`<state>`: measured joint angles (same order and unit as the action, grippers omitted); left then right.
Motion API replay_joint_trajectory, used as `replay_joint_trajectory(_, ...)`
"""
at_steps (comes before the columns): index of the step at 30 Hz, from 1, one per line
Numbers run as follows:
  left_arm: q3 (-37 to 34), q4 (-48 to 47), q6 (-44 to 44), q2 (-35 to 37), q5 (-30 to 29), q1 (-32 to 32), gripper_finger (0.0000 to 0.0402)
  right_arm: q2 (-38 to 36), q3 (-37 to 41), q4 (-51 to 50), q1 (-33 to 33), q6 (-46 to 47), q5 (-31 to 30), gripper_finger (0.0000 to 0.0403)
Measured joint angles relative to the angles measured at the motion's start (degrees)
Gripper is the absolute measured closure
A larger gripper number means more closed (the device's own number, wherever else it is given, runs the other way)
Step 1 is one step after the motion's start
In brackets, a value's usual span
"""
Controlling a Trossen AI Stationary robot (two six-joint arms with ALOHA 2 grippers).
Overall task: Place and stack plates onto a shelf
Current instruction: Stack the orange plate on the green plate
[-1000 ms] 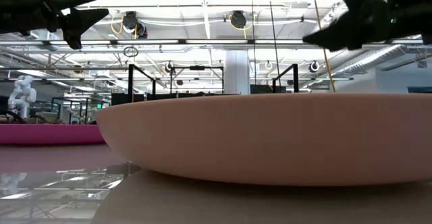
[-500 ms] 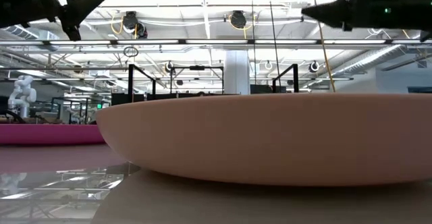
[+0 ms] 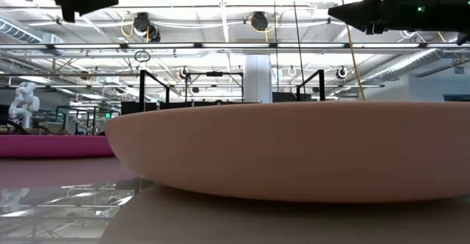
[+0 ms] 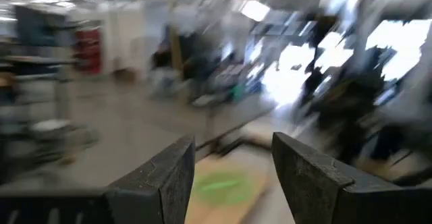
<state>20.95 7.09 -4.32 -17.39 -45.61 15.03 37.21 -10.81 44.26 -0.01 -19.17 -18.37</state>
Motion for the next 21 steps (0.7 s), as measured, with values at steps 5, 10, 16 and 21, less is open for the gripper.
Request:
replay_joint_trajectory(5,13.97,-23.27,4.14,-11.86,-7.72,-0.06,0.0199,0.0,0.0,0.05,0.0,-0.23,0.02,0.036)
replay_joint_trajectory(10,22.72,-43.37,15.57,-26.25,-8.07,-3.23,0.0199,0.0,0.0,0.08,0.0,-1.18,0.01,0.036)
replay_joint_trajectory(16,25.68,-61.87,31.3,-39.56,1.02,-10.85,0.0199,0.0,0.0,0.07,0.0,-1.26,0.02,0.036)
replay_joint_trajectory(21,24.49,-66.55,34.67,-46.1,8.34,-17.02,0.0199,0.0,0.0,0.03,0.0,-1.19,0.06,0.036)
